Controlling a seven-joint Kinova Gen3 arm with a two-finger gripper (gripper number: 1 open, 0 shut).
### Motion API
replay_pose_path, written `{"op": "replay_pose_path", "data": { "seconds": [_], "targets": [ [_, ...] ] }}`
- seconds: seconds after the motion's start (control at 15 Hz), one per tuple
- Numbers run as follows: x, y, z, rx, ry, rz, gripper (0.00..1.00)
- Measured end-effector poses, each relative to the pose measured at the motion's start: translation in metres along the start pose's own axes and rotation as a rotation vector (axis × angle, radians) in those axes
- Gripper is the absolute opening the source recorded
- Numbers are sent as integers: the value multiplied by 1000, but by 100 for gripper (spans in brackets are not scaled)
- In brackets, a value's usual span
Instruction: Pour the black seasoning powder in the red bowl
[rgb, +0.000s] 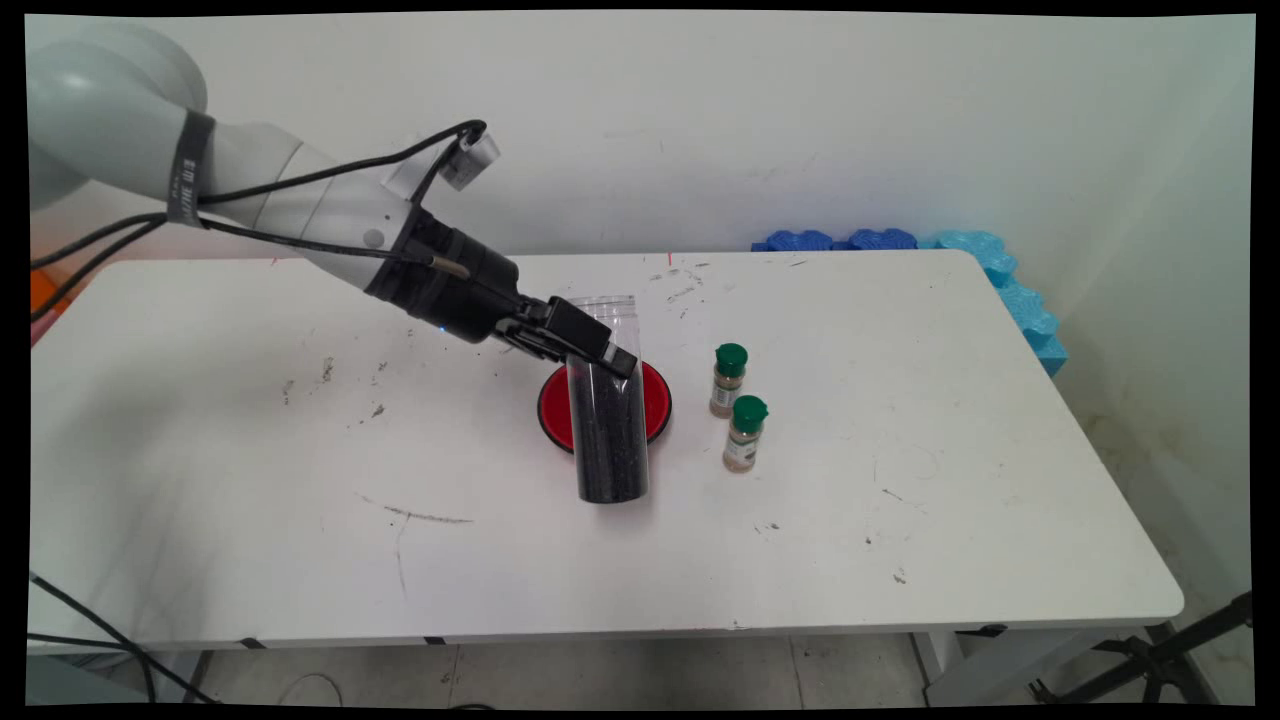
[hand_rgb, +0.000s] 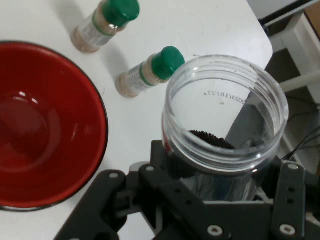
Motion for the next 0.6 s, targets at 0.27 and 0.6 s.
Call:
{"op": "replay_pose_path", "data": {
  "seconds": [0.27, 0.6],
  "targets": [
    [-3, -8, 4, -3, -1, -166, 0],
    [-9, -17, 7, 5, -8, -360, 0]
  ]
}}
